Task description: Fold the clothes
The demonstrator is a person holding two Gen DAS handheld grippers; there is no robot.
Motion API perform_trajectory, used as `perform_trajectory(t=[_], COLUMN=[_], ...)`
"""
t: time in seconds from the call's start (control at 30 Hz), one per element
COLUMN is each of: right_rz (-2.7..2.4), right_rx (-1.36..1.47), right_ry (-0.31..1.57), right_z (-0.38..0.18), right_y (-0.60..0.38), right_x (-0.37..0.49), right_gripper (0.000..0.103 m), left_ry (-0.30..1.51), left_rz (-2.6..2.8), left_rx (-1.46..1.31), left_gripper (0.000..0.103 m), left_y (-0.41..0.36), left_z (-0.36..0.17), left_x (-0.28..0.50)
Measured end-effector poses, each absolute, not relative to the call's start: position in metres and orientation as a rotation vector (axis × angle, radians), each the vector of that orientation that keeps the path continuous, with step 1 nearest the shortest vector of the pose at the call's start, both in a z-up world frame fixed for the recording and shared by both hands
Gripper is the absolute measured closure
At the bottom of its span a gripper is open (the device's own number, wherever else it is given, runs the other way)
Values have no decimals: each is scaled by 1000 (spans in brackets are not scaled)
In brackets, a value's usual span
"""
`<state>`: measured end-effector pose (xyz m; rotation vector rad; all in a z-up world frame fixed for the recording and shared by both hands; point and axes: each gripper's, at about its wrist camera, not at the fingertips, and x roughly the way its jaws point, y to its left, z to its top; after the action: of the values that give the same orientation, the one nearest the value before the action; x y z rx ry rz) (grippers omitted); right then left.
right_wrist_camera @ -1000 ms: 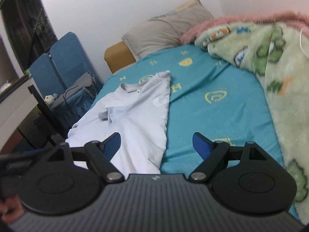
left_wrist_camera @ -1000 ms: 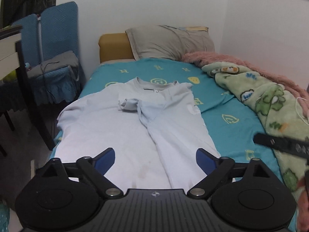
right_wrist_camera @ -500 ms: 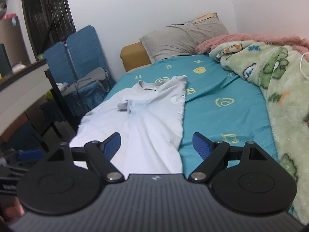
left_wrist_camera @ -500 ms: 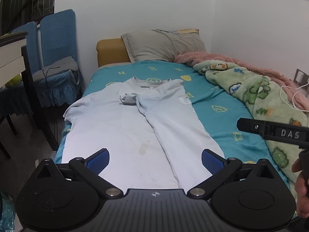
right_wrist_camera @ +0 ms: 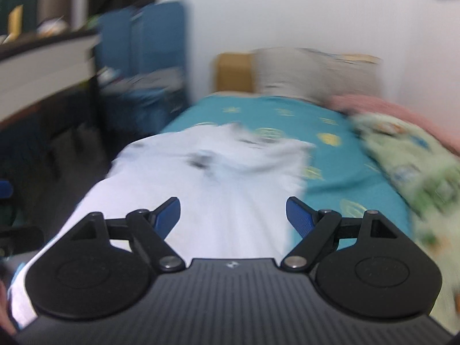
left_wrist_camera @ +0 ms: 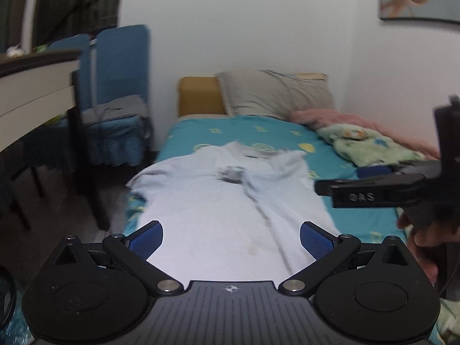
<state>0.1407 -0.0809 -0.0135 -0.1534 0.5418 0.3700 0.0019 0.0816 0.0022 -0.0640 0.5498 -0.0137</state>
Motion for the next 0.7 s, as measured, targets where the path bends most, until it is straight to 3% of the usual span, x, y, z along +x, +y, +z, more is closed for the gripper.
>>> perform_trajectory(t=[0.27,0.33,0.6,0.67,0.7], right_rz=[678,716,754,740,730], right_rx=[-385,-456,-590,-623,-637], right_ry=[620,622,660,681,691], right_z=[-25,-42,-112,-130,-137], right_y=[97,141,250,265,268], right_x=[250,270,333,345,348], right_gripper=[28,38,40,64,66], left_ry=[694,722,720,735,746], left_rz=[206,309,630,617,610], left_rx=[-279,-350,-509,-488,-480], left_gripper=[2,2,2,2,2], left_y=[161,184,248,246,244], left_z=[-35,-46,-73,-78,-81], left_x=[32,39,53,63,67])
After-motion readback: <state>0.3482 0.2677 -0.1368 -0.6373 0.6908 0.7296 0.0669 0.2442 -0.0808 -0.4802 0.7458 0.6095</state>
